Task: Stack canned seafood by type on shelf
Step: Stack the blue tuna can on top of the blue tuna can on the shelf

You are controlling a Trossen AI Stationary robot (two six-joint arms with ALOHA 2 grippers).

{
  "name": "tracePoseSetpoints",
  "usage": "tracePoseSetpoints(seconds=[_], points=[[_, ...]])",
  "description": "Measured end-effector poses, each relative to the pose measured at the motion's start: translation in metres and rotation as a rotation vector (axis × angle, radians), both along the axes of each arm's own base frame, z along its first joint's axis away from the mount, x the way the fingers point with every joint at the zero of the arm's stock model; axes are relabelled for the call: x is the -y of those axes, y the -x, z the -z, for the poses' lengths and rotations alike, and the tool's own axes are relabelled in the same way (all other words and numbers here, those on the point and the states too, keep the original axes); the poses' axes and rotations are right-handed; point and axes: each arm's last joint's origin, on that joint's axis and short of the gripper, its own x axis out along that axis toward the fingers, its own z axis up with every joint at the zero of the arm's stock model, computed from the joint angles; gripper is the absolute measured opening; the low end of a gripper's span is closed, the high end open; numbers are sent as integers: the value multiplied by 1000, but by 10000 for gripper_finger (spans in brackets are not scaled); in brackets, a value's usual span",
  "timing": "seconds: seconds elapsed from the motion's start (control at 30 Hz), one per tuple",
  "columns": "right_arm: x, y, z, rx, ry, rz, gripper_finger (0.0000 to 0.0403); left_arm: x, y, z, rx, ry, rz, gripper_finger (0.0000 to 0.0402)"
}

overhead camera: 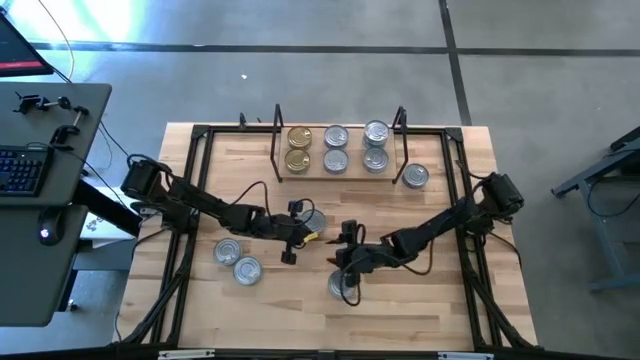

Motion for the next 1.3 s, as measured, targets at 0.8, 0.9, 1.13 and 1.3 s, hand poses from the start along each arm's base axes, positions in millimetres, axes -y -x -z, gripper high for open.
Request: tracePoseSetpoints(seconds=[0.8, 0.9, 1.13, 1.3], points=[[4, -5, 6, 29, -183, 93, 216, -10, -7, 29, -82, -172, 30, 105], [0, -3, 6, 27, -184, 79, 216, -9, -8, 34, -84, -170, 22, 89], [1, -1, 9, -22, -28, 22, 216, 1, -7, 33, -72, -156, 46, 8], [2, 0, 8, -45, 216, -20, 216, 10, -1, 22, -58, -94, 46, 5]])
